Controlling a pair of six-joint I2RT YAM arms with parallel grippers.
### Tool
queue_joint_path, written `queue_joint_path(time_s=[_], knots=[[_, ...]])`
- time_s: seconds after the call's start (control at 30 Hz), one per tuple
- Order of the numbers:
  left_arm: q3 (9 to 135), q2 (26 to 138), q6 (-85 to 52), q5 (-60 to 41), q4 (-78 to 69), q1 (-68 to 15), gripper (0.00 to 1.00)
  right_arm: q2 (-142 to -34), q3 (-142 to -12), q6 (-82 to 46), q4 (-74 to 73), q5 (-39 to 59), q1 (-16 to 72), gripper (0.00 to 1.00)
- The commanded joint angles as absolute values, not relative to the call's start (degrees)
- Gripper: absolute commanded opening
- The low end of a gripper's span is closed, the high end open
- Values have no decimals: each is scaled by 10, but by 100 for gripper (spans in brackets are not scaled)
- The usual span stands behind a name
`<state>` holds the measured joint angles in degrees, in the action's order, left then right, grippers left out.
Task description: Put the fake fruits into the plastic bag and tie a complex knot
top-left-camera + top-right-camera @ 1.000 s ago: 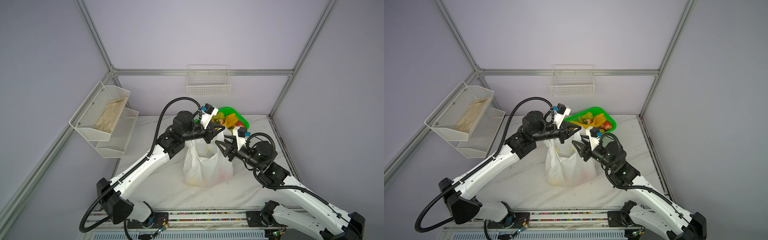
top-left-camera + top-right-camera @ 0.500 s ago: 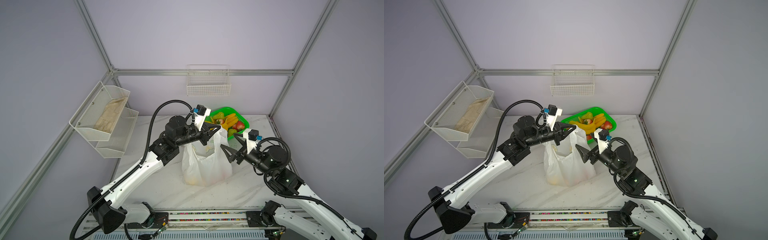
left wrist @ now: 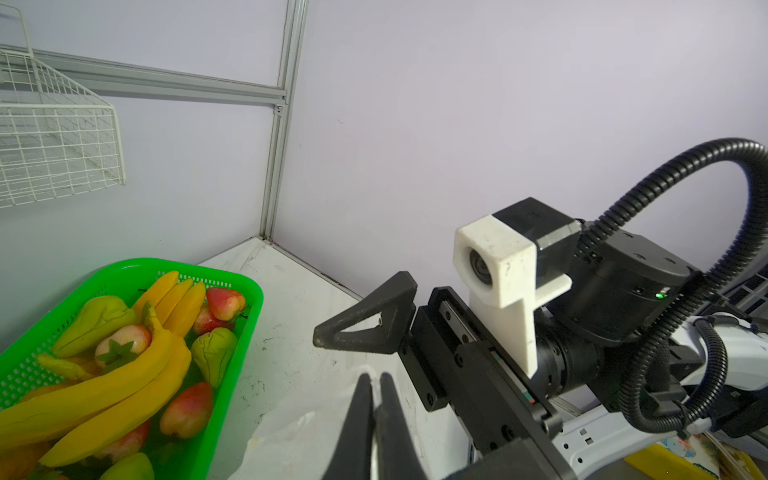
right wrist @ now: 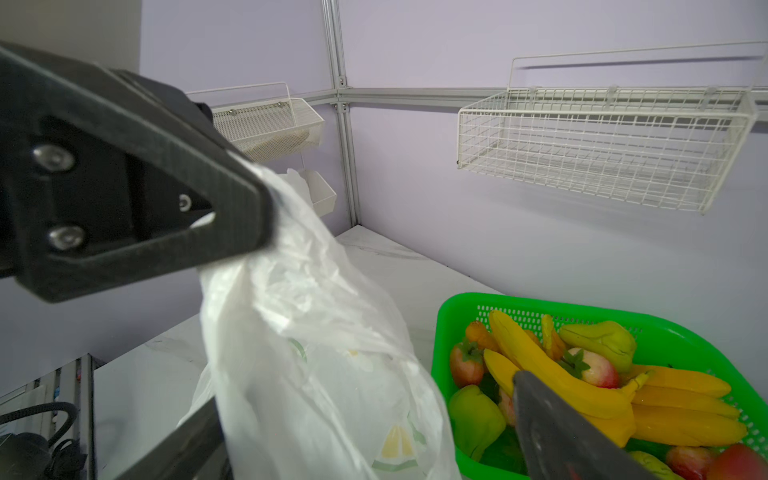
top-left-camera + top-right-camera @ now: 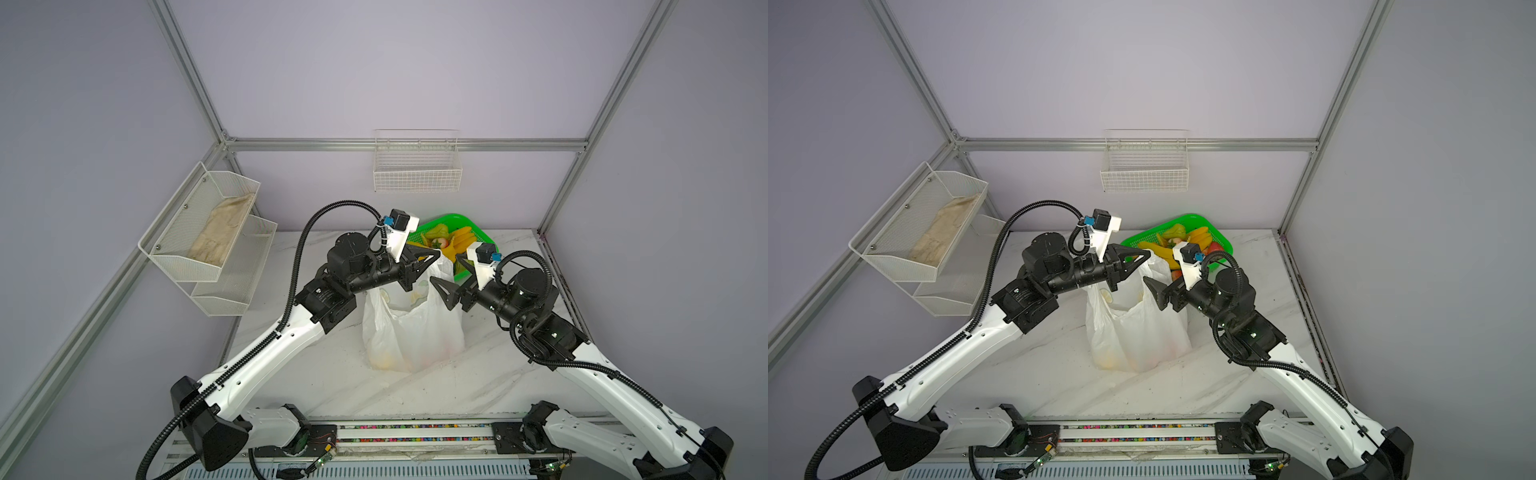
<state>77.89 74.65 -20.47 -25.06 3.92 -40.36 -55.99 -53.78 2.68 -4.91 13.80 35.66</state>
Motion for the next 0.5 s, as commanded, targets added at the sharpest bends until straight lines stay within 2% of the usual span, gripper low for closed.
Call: queue_joint_path(time_s=[0.0,0.17,0.27,0.33,0.4,0.47], knots=[[760,728,-213,-257,8,-403,0,-572,-553,36,-67,137,341,97],[760,729,-218,-262,6,-403,0,-608,-569,50,-87,231,322,97],[760,729,-222,-264,2,-403,0,-613,-557,56,-132,320,312,91],[760,729,-227,-264,-2,-403,0,-618,-544,56,-158,363,304,81],[759,731,-235,-262,-10,-403,0,-628,-525,53,-178,395,297,60],[757,732,-245,-254,-19,-403,0,-635,-501,48,-199,413,293,43]])
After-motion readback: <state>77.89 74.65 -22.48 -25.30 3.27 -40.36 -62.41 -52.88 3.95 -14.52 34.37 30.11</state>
